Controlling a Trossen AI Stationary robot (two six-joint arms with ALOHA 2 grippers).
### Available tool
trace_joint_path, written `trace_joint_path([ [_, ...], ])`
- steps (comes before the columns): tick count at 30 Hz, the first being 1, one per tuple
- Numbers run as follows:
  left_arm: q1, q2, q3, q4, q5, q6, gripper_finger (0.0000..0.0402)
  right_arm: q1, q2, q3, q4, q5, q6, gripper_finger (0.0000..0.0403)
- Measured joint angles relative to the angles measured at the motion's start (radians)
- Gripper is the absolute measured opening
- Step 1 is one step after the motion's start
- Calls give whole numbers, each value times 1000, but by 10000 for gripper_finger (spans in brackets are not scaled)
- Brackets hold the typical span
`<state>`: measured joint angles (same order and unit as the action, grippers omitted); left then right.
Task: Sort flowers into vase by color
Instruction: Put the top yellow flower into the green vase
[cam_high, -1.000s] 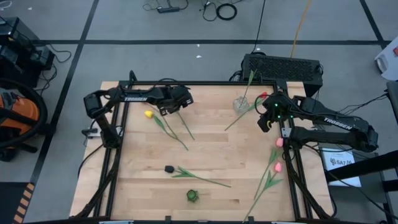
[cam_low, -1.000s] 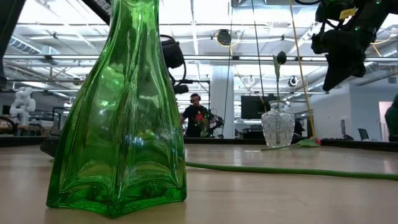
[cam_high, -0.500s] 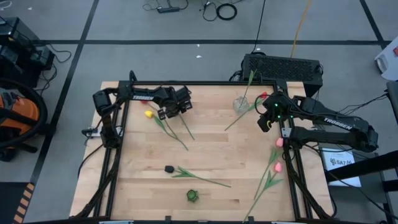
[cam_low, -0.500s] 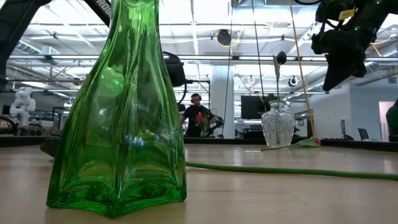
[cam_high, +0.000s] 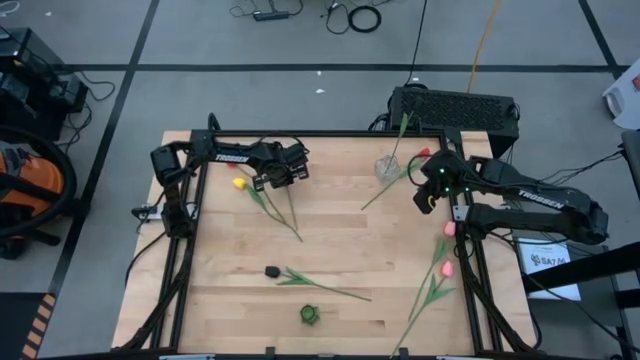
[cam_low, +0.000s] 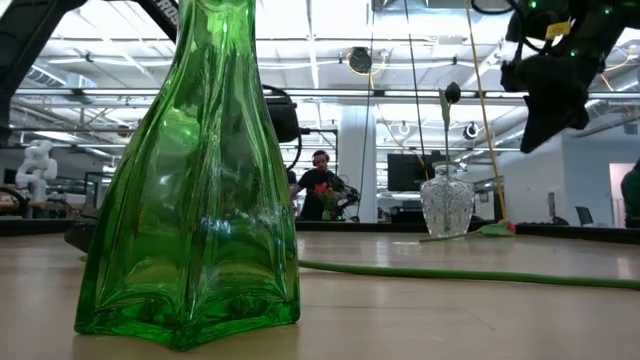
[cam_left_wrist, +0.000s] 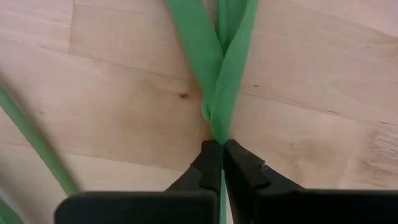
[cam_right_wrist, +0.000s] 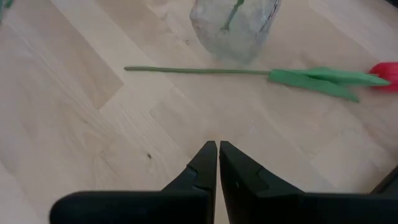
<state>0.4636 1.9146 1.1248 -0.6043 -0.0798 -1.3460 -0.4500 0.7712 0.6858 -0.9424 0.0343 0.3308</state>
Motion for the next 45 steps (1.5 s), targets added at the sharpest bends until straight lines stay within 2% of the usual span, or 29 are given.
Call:
trace_joint_path([
  [4, -19, -10, -3, 22, -24, 31, 12, 0, 0, -75, 20, -11, 50, 12],
  [9, -46, -95, -9, 117, -82, 76, 5, 0, 0, -122, 33, -62, 144, 12],
  [15, -97, -295, -6, 241, -178, 293, 3, 26, -3, -123, 51, -115, 210, 8],
  [18, -133, -405, -3, 304, -174, 490, 3, 97, -3, -123, 93, -125, 218, 2],
  [22, -188, -521, -3, 336, -110, 727, 3, 220, -3, -123, 275, -137, 282, 1],
  [24, -221, -575, -3, 356, -83, 762, 2, 279, 0, -123, 395, -114, 322, 1],
  [28, -297, -640, -3, 364, -94, 820, 2, 381, 20, -123, 580, -24, 402, 1],
  [32, -412, -661, -3, 448, -111, 914, 1, 470, 75, -122, 662, 23, 470, 0],
  [36, -585, -661, -3, 542, -214, 1061, 1, 572, 177, -84, 659, 58, 562, 0],
  [40, -725, -662, -3, 592, -317, 1147, 0, 690, 317, 6, 640, 115, 611, 0],
  [45, -831, -669, -34, 723, -328, 1245, 0, 782, 503, 156, 513, 127, 630, 0],
])
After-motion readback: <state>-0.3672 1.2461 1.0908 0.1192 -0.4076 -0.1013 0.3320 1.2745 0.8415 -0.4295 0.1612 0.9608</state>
